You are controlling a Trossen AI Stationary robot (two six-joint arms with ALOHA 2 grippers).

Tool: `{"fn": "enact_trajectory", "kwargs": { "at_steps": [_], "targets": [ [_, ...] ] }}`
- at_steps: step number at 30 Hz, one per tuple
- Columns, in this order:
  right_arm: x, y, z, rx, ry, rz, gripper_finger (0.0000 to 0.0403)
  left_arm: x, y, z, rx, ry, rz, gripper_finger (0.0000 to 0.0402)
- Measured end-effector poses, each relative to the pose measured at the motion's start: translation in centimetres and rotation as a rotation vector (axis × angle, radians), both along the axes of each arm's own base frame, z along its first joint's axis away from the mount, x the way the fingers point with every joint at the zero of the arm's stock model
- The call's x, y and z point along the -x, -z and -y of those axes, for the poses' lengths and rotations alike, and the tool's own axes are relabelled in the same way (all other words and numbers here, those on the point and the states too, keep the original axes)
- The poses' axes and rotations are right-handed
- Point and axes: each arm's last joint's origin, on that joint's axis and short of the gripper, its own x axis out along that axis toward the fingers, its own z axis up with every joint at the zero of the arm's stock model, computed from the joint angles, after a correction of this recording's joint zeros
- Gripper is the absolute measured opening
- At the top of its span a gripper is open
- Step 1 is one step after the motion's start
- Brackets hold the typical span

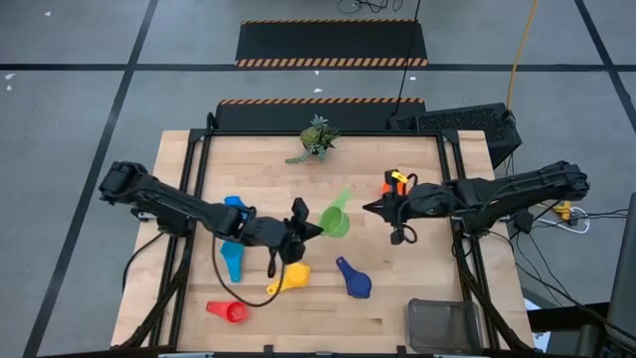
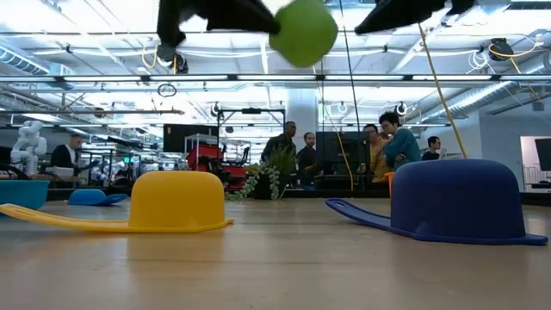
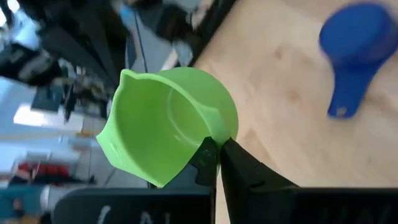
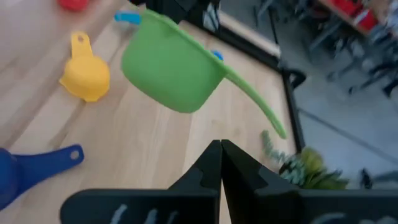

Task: Nest measuring cups in basket
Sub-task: Stack the green measuring cup on top of the orange measuring cup

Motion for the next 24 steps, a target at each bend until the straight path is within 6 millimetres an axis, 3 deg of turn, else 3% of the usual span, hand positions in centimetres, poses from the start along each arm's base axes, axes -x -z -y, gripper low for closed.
{"fn": "enact_trajectory", "kwargs": {
  "at_steps": [7,19,24],
  "targets": [
    [-0.2,-0.6,0.0,0.071,-0.041,0.098,0.0017,1.5,-2.6,0.8,0.022,0.147,0.088,0.0005],
    [-0.9,-1.4,-0.2,0.192,-0.103,0.456,0.0186,3.1,-5.0,1.9,-0.032,0.260,0.200,0.0007],
    [-0.9,-1.4,-0.6,0.145,-0.224,0.496,0.0219,3.4,-5.5,2.1,-0.082,0.286,0.227,0.0005]
  ]
}}
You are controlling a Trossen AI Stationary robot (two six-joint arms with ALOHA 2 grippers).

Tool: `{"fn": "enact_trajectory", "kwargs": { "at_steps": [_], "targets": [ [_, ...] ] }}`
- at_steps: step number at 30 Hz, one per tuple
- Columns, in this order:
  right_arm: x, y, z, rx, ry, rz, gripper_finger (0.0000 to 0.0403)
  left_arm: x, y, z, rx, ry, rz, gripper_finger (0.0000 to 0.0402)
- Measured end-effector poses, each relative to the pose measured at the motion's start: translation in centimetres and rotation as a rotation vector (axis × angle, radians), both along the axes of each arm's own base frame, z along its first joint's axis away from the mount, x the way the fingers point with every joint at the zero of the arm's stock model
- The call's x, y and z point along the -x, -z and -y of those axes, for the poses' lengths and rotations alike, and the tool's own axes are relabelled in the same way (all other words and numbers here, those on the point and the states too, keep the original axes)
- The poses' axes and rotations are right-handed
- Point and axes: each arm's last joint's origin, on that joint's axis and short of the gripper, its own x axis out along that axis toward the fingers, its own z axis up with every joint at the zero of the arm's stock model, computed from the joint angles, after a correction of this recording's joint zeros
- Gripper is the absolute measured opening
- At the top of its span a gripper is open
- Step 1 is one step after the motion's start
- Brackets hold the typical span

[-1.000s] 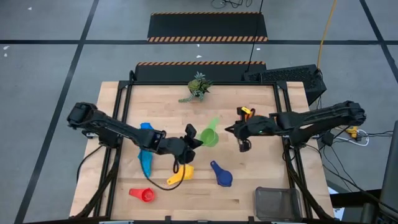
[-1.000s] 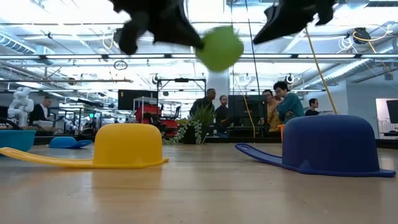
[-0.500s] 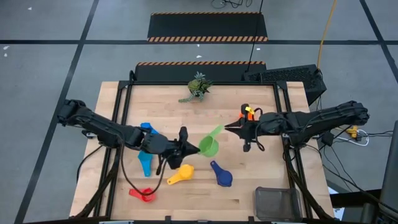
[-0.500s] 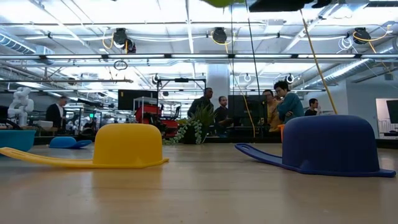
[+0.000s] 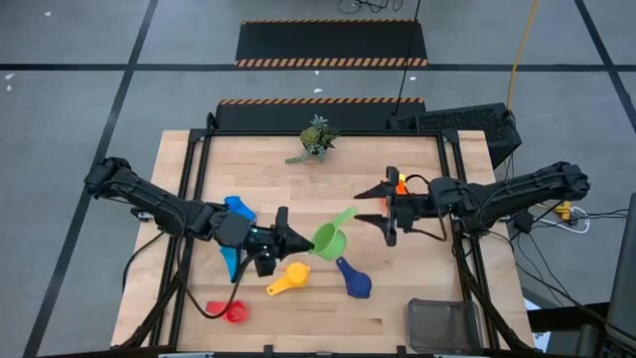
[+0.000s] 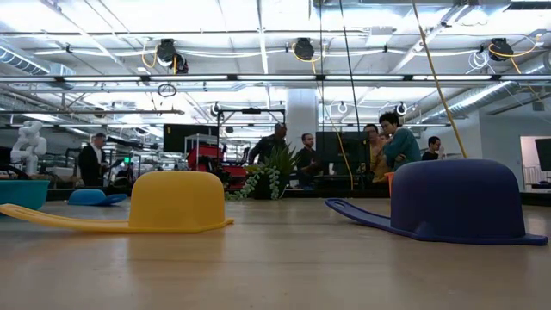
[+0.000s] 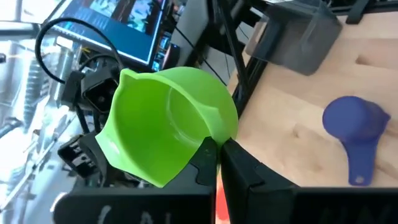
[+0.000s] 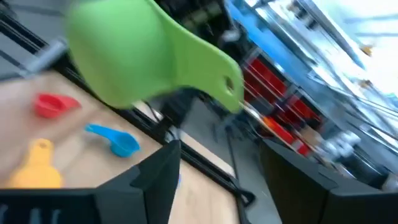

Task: Nest measuring cups in basket
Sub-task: Stack the green measuring cup on top of the orange measuring cup

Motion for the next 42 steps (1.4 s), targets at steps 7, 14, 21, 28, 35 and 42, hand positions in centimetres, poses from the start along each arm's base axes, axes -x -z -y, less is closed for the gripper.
{"fn": "enact_trajectory", "kwargs": {
  "at_steps": [7,14,21,28,35,42],
  "targets": [
    [0.1,-0.9,-0.3,-0.005,-0.088,0.091,0.0212,-0.2,-0.1,-0.3,0.007,0.090,0.010,0.0005],
    [-0.1,-1.0,-0.4,0.005,-0.143,0.125,0.0204,-0.3,-0.3,-0.3,-0.002,0.093,0.032,0.0005],
    [-0.9,-1.0,-0.7,0.003,-0.175,0.176,0.0190,-0.5,-0.4,-0.7,0.016,0.100,0.037,0.0009],
    [-1.5,-0.7,-0.8,-0.007,-0.176,0.188,0.0152,-0.4,-0.4,-0.7,0.013,0.104,0.037,0.0011],
    [-1.4,-0.9,-0.8,-0.038,-0.225,0.199,0.0090,-0.4,-0.3,-0.7,0.012,0.106,0.032,0.0006],
    [-1.4,-0.9,-0.7,-0.054,-0.226,0.203,0.0020,-0.4,-0.3,-0.7,0.016,0.107,0.030,0.0006]
  ]
}}
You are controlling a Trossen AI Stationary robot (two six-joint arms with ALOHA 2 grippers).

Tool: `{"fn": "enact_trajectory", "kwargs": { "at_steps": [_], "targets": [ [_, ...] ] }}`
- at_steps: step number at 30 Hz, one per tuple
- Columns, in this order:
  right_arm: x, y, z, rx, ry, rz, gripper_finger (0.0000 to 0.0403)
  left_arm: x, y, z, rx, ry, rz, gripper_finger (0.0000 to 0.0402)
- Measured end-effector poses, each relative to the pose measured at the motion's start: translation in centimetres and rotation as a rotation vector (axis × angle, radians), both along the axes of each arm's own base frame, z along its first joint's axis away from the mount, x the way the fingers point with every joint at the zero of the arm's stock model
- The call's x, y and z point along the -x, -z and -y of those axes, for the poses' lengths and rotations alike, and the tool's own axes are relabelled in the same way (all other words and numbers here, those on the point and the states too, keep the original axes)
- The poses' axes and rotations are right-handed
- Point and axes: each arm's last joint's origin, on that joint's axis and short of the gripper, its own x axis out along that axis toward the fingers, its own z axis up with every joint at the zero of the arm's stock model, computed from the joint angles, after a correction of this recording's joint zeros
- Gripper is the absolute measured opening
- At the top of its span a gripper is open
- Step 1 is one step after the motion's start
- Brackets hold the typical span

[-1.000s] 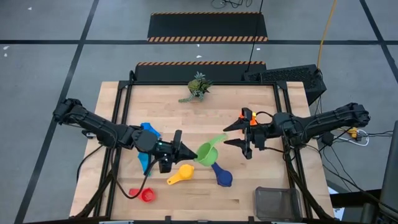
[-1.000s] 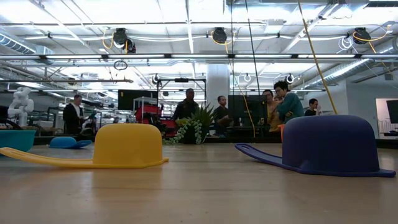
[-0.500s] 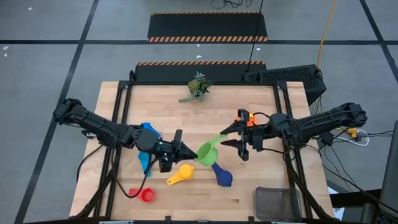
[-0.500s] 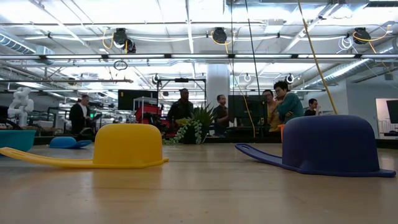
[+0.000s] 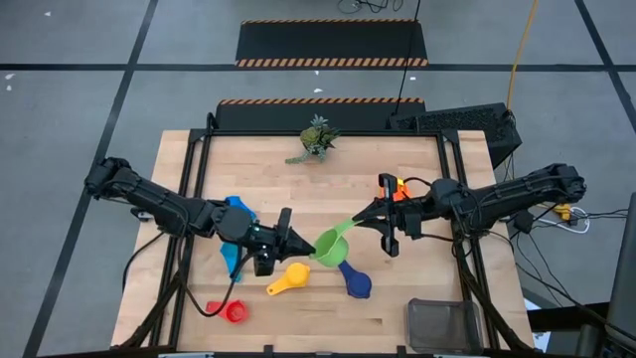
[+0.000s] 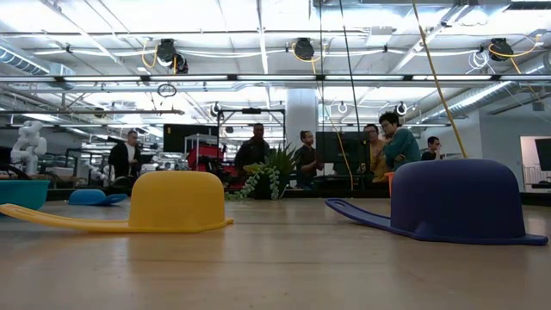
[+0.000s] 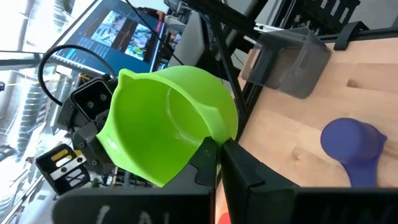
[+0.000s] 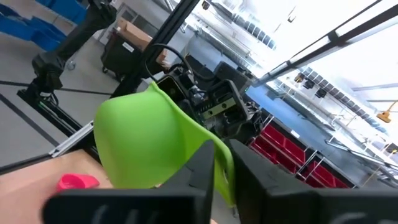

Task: Nest measuring cups in basket
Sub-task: Stack the green measuring cup on top of the orange measuring cup

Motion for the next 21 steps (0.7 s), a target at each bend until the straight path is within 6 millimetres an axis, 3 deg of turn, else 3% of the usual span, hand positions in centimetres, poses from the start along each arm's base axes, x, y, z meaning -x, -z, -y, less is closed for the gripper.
{"fn": "enact_trajectory", "kwargs": {
  "at_steps": [15,21],
  "targets": [
    [0.2,-0.1,0.0,-0.002,0.004,-0.007,0.0001,0.0,-0.1,-0.1,0.102,-0.039,-0.017,0.0051],
    [1.1,-0.5,0.4,-0.012,0.074,-0.036,0.0001,-0.1,0.1,-0.4,0.149,-0.158,-0.029,0.0055]
  ]
}}
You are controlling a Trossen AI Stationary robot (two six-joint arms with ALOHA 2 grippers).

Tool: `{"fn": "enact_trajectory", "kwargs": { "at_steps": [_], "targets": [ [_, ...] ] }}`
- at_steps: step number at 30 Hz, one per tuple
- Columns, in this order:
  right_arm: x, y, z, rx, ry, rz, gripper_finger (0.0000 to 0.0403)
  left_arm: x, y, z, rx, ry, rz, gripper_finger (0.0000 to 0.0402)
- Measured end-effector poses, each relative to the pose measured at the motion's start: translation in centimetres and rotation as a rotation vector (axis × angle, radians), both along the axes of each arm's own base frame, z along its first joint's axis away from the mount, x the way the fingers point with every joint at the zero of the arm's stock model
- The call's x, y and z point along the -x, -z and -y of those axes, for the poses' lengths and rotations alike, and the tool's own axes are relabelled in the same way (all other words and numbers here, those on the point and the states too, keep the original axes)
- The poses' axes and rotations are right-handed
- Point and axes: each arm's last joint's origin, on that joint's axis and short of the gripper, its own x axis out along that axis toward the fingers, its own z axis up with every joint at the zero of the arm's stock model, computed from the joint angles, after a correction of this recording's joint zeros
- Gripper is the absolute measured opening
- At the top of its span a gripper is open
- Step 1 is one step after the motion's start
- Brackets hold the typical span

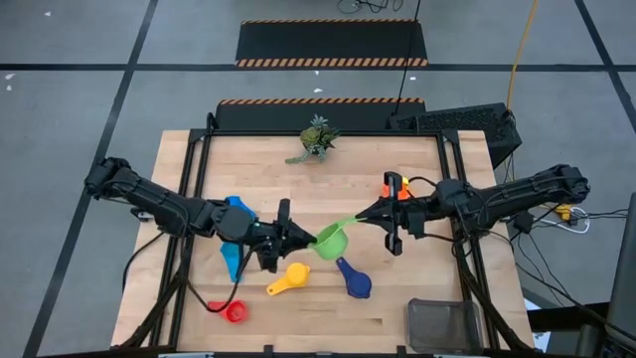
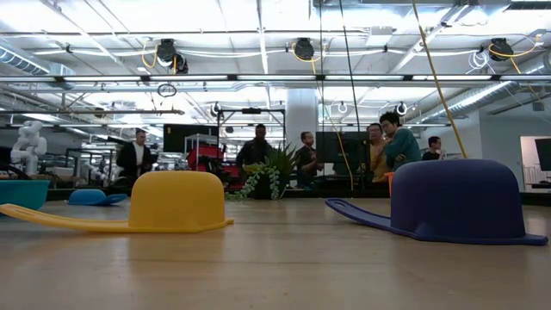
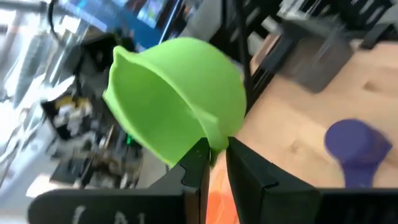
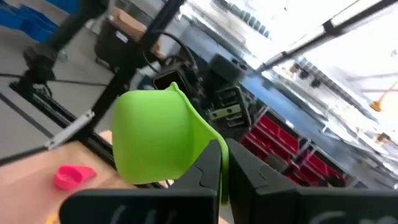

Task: Nest measuring cups in basket
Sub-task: Stack the green measuring cup on top of the orange measuring cup

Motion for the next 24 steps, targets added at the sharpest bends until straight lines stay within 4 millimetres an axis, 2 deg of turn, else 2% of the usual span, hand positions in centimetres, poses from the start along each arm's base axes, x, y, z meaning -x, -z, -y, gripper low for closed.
{"fn": "enact_trajectory", "kwargs": {
  "at_steps": [7,14,24],
  "targets": [
    [1.7,-0.5,0.3,0.007,0.119,-0.051,0.0000,0.0,0.0,-0.5,0.090,-0.186,0.004,0.0105],
    [3.1,-0.3,-0.1,0.077,0.264,-0.123,0.0000,0.0,0.0,-1.1,0.200,-0.370,0.028,0.0162],
    [4.1,1.1,-0.9,0.261,0.504,-0.294,0.0000,0.3,1.0,-1.3,0.374,-0.475,-0.034,0.0175]
  ]
}}
